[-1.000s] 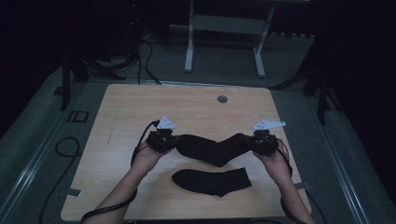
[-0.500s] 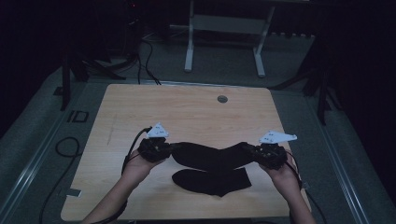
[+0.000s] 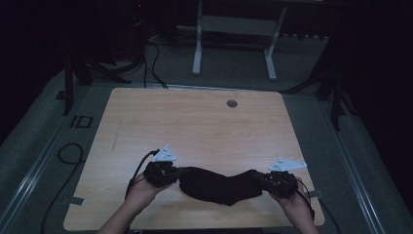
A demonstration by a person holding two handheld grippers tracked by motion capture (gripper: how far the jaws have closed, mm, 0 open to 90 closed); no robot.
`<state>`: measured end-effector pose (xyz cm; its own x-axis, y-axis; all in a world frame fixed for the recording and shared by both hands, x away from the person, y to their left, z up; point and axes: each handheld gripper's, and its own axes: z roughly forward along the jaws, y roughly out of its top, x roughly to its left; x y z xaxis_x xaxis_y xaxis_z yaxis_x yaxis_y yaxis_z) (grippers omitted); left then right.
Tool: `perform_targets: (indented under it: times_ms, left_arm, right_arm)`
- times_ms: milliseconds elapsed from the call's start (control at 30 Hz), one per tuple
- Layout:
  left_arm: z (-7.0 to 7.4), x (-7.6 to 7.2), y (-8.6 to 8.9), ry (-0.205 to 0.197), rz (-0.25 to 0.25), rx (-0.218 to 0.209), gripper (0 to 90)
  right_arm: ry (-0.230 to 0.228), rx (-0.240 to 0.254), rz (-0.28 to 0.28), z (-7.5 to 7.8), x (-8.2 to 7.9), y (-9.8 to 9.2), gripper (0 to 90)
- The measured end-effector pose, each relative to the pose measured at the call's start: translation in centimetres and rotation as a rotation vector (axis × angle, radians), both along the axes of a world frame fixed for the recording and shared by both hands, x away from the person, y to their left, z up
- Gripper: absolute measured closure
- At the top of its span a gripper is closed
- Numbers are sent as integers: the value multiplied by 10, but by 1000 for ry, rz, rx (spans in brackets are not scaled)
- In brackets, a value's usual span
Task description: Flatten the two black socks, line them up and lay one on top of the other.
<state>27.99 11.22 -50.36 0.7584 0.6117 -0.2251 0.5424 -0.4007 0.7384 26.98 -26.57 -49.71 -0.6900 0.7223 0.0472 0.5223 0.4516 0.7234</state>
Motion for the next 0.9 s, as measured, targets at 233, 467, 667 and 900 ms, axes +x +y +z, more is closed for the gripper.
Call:
perform_targets:
  times_ms: [233,467,667,900]
  left_arm:
    - [-33,2,-2,62,2,33,874]
    - [-50,7,-4,87,14,69,873]
    - [-52,8,1,88,14,47,841]
    - [-27,2,17,1,68,-11,628]
  right_arm:
    - [61,11,-47,-29,10,-8,831]
    - [101,-38,-42,-47,14,-5,802]
    - [103,-52,-43,-48,15,-5,671]
    - [31,6,-57,-21,10,-14,597]
